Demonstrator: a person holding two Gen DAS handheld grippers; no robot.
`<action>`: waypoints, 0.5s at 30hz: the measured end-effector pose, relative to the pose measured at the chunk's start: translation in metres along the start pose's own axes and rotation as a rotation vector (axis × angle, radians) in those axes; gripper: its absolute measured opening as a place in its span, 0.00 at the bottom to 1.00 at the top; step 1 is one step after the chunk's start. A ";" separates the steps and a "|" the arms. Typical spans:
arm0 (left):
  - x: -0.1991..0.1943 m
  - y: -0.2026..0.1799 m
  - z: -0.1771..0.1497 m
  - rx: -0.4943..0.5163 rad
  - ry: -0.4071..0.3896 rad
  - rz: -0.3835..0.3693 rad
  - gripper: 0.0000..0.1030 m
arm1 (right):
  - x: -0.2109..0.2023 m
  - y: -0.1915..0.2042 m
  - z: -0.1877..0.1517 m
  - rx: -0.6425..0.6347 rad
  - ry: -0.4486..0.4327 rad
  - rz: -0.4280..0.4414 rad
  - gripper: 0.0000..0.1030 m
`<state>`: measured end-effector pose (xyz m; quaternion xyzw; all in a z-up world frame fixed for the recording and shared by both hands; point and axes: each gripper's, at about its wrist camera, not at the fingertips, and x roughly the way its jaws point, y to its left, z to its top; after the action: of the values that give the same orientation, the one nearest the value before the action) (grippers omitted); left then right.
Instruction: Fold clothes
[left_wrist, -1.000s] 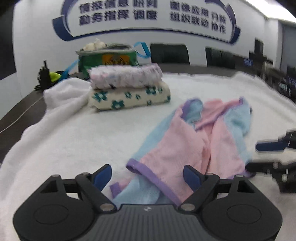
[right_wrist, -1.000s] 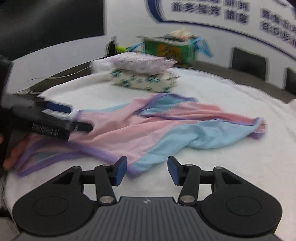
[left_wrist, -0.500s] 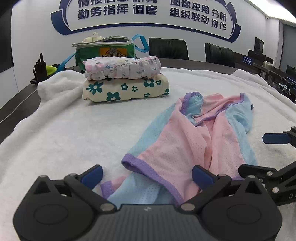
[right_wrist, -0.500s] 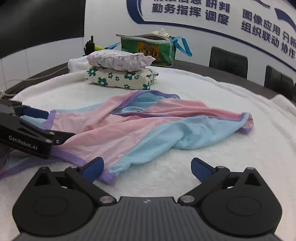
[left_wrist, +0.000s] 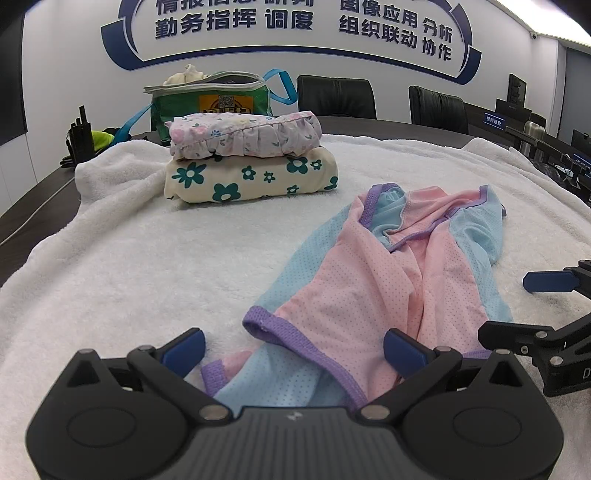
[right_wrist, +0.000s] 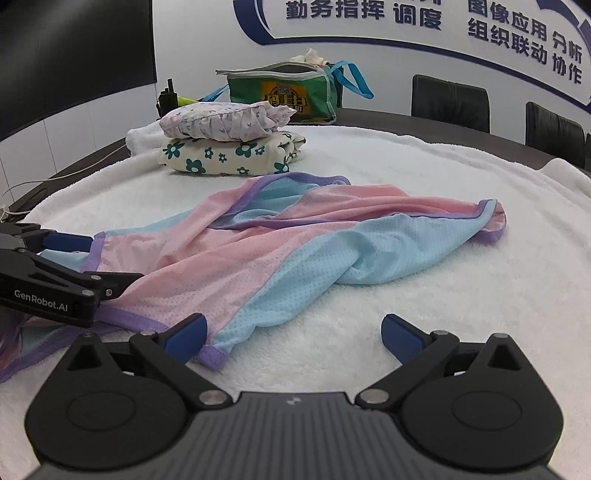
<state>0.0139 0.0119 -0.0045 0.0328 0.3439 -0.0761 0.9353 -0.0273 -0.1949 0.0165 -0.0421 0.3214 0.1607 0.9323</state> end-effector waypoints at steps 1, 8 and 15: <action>0.000 0.000 0.000 0.000 0.000 0.000 1.00 | -0.003 0.002 -0.001 0.003 0.000 0.001 0.99; 0.002 0.001 0.000 0.000 -0.001 0.000 1.00 | -0.017 0.014 -0.019 0.012 0.002 0.007 0.99; 0.001 0.000 0.000 -0.001 -0.001 -0.001 1.00 | -0.006 -0.011 -0.007 0.037 -0.009 0.011 0.99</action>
<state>0.0147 0.0121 -0.0050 0.0320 0.3436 -0.0763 0.9355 -0.0321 -0.2086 0.0139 -0.0225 0.3203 0.1600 0.9334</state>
